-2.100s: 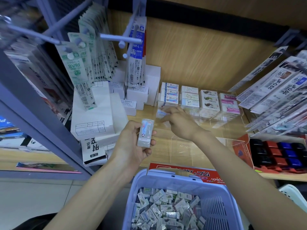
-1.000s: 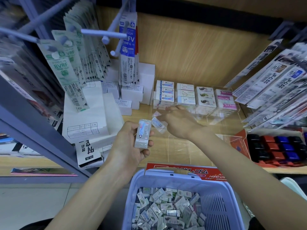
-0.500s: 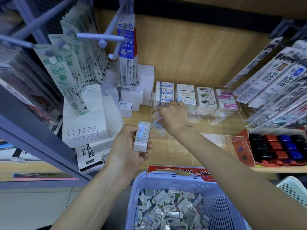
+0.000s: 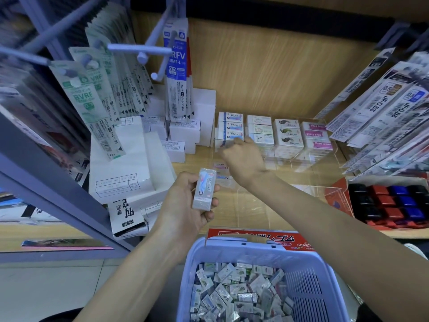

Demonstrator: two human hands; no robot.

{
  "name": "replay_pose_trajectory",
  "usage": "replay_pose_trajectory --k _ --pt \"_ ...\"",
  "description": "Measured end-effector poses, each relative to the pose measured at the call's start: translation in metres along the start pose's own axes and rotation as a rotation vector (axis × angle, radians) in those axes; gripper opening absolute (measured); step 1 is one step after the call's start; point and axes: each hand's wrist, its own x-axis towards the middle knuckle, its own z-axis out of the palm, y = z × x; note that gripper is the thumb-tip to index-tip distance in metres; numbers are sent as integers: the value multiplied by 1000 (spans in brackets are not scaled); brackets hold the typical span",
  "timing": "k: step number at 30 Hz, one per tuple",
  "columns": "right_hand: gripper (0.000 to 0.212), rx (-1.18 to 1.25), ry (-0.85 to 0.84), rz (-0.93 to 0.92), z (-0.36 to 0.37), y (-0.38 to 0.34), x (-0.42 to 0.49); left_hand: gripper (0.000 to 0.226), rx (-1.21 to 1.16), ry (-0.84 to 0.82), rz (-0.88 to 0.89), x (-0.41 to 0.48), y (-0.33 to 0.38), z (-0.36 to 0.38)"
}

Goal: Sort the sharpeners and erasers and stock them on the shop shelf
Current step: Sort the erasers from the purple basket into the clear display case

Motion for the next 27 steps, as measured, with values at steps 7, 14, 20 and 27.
replay_pose_trajectory --k 7,14,20,27 --pt "29 666 -136 -144 5 26 -33 28 -11 11 22 0 4 -5" --pt "56 507 -307 -112 5 13 -34 28 1 17 15 1 4 -4" --pt "59 418 -323 -89 6 11 -33 28 1 19 16 4 3 -4" --pt "72 515 -111 -139 2 28 -45 28 -8 12 16 4 4 -8"
